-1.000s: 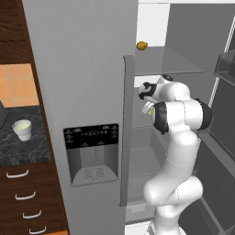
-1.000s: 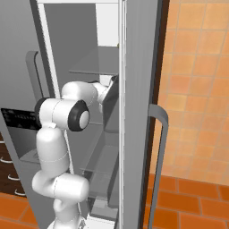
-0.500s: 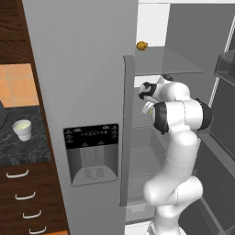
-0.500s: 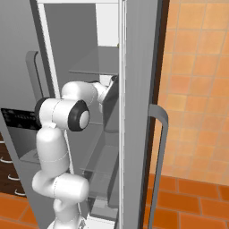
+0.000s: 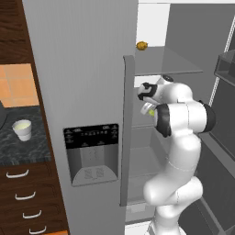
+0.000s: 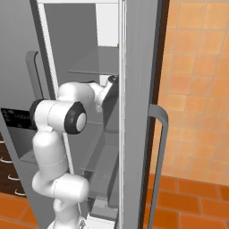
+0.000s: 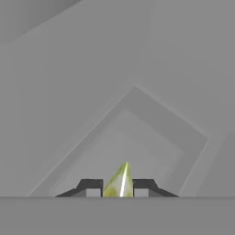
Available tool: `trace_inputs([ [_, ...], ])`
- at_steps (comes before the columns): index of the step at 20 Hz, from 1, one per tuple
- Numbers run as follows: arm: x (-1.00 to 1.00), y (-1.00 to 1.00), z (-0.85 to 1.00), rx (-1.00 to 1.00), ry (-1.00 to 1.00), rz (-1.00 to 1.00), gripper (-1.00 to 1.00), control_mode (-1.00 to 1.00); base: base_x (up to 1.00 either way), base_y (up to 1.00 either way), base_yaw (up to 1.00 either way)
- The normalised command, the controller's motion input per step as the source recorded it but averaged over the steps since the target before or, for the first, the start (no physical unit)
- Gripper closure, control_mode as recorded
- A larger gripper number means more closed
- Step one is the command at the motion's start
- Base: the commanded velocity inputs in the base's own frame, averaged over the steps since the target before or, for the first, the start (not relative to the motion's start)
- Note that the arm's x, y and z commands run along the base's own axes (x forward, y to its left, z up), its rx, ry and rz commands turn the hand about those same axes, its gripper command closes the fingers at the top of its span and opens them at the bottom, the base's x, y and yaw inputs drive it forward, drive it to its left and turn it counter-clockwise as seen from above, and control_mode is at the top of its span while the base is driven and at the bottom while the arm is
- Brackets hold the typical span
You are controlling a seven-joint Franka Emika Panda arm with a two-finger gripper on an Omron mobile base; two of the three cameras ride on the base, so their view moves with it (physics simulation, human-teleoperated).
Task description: Grab a lemon wedge from the fridge and one ice cube from the ice bowl, and put them in the glass of lemonade.
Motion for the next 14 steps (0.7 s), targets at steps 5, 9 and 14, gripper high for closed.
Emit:
trace_inputs([
  [5,-0.71,0.28,0.10,0.00,-0.08,-0.02,1.00,-1.00,0.00,0.00,0.00],
  [9,-0.81,0.03,0.06,0.00,-0.08,-0.10,1.00,-1.00,0.00,0.00,0.00],
  [14,-0.76,0.04,0.35,0.00,-0.02,-0.08,1.00,-1.00,0.00,0.00,0.00],
])
